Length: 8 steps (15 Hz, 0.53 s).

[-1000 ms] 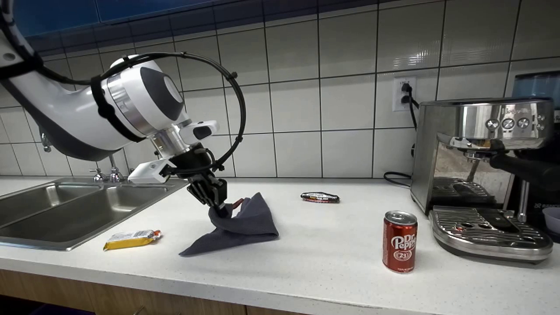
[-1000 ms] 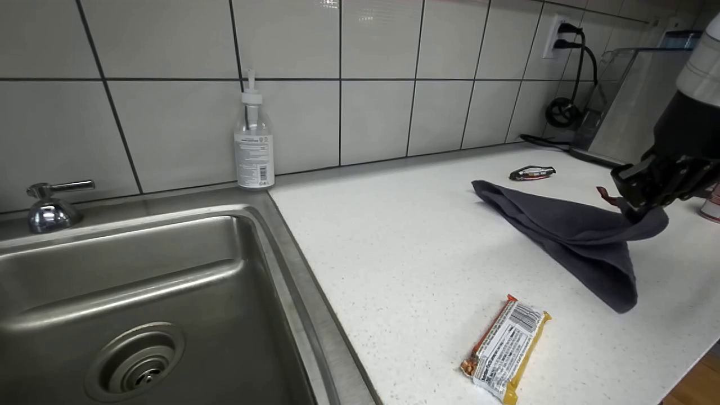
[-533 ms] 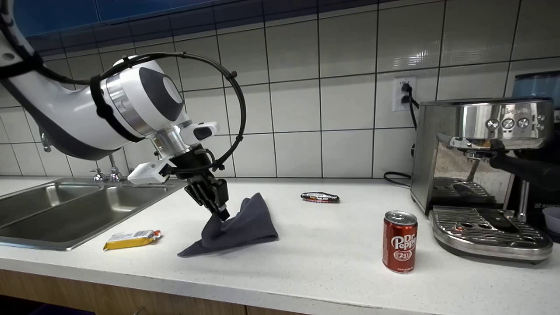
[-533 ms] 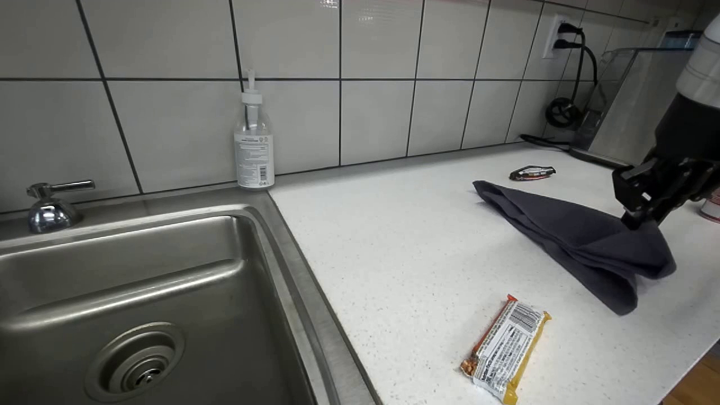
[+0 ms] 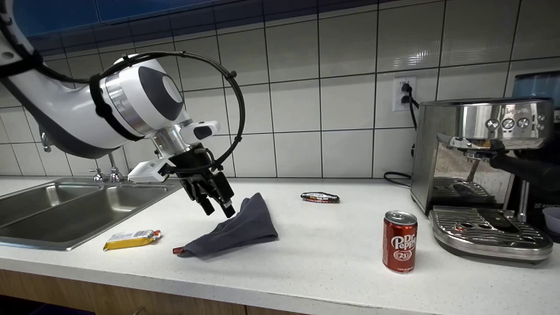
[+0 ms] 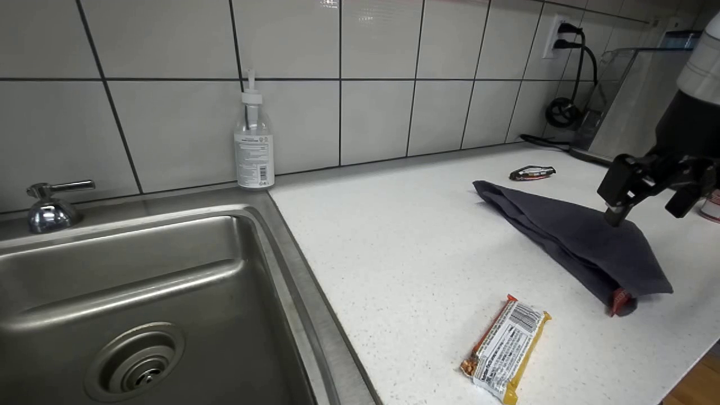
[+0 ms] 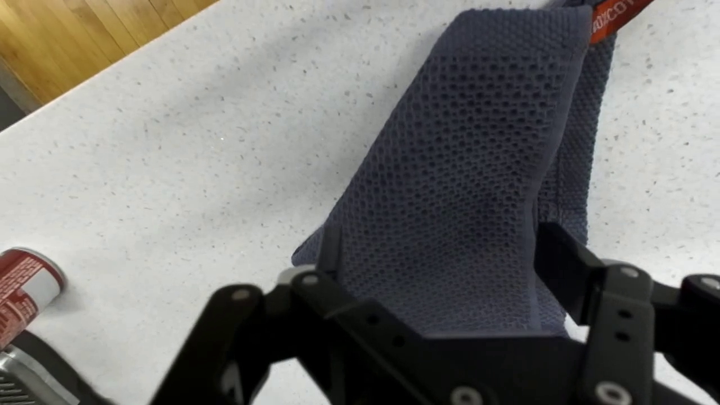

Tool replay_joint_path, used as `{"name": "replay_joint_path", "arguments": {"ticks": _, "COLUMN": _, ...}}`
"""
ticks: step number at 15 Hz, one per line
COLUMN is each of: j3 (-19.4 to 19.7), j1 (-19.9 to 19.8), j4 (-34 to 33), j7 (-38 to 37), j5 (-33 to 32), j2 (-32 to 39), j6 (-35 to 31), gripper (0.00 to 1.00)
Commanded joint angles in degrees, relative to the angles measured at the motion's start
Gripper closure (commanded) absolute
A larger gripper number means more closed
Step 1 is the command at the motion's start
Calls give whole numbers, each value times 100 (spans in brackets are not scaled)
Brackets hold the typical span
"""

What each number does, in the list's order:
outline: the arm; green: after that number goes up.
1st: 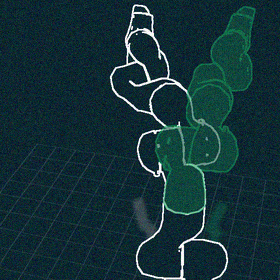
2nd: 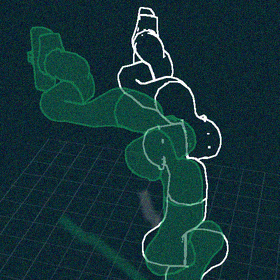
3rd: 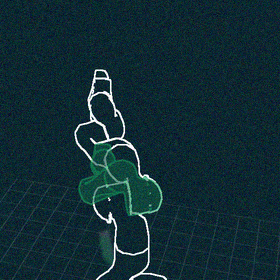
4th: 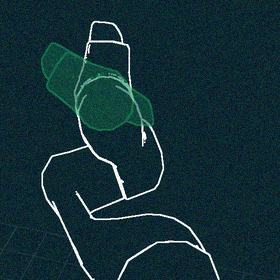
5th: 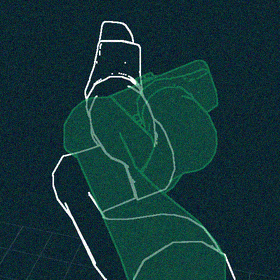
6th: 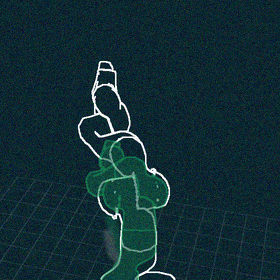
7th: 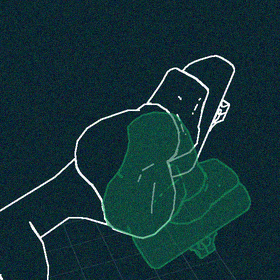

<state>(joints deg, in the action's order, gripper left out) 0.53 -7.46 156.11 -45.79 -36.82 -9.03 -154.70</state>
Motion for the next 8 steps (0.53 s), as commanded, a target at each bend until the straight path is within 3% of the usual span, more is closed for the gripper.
{"name": "replay_joint_path", "arguments": {"ticks": 1, "j3": -59, "j1": 6, "j4": -32, "j7": 250, "j5": 344, "j2": -168, "j6": 222, "gripper": 0}}
{"name": "replay_joint_path", "arguments": {"ticks": 8, "j3": 15, "j1": 50, "j4": -223, "j7": 1371, "j5": 1450, "j2": -133, "j6": 738, "gripper": 0}}
